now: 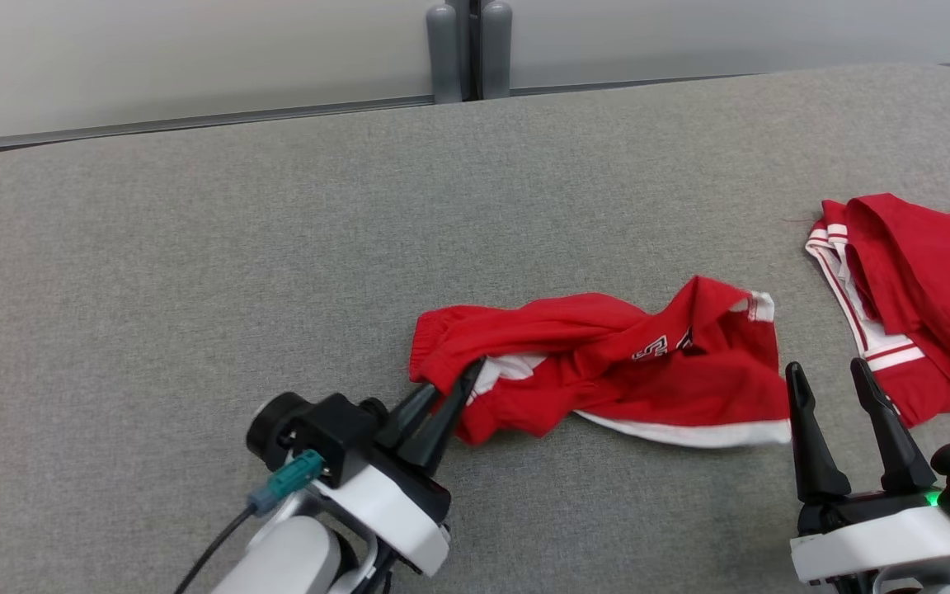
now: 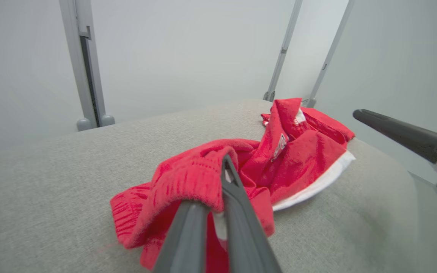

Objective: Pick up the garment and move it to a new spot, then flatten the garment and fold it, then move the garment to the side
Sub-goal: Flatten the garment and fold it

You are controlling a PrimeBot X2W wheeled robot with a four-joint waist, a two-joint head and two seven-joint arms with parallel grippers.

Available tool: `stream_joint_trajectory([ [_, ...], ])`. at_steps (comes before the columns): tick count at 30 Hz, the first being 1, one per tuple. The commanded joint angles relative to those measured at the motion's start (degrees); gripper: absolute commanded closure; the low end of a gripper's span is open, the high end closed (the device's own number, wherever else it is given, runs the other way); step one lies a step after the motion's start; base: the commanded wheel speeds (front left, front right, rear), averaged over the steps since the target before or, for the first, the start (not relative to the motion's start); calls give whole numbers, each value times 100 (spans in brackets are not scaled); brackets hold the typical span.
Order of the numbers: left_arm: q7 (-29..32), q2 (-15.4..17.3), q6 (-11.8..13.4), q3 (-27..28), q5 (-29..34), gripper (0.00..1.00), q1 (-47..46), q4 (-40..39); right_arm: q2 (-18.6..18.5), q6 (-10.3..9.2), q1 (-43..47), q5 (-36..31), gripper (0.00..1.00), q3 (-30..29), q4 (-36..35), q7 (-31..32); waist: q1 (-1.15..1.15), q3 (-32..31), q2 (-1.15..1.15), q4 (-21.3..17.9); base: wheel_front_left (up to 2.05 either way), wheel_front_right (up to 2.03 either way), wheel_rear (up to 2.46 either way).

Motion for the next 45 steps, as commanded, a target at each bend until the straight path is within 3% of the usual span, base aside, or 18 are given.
stream_joint_trajectory([
  [1,76,166,105,142,-51,100,-13,-327,2,0,-12,24,0,-12,25,-55,0,-35,0,74,0,0,0],
  [8,689,787,503,629,-272,100,342,-1702,15,0,-10,77,0,-93,122,-60,0,-103,0,242,0,0,0],
  [12,1110,1002,674,811,-615,100,748,-2038,-3,0,-41,96,0,-104,157,-64,0,-105,0,271,0,0,0],
  [18,1197,953,773,948,-1036,100,1154,-1512,13,0,-109,113,0,-87,168,-60,0,-79,0,242,0,0,0],
  [24,810,646,580,1006,-1304,100,1049,-330,15,0,-178,158,0,-56,181,-43,0,-51,0,204,0,0,0],
  [25,784,628,575,986,-1262,58,1015,-149,12,0,-183,159,0,-53,188,-42,0,-53,0,197,0,0,0],
  [26,711,581,574,977,-1238,0,974,-8,4,0,-182,164,0,-48,193,-38,0,-55,0,193,0,0,0],
  [33,417,567,876,1058,-1034,0,833,548,-41,0,-155,193,0,-75,186,-20,0,-91,0,236,0,0,0],
  [37,148,652,1138,1186,-872,0,861,501,-77,0,-128,136,0,-102,139,10,0,-146,0,274,0,0,0],
  [45,249,936,1379,1213,-731,0,1043,214,-157,0,-40,71,0,-113,40,106,0,-322,0,330,0,0,0],
])
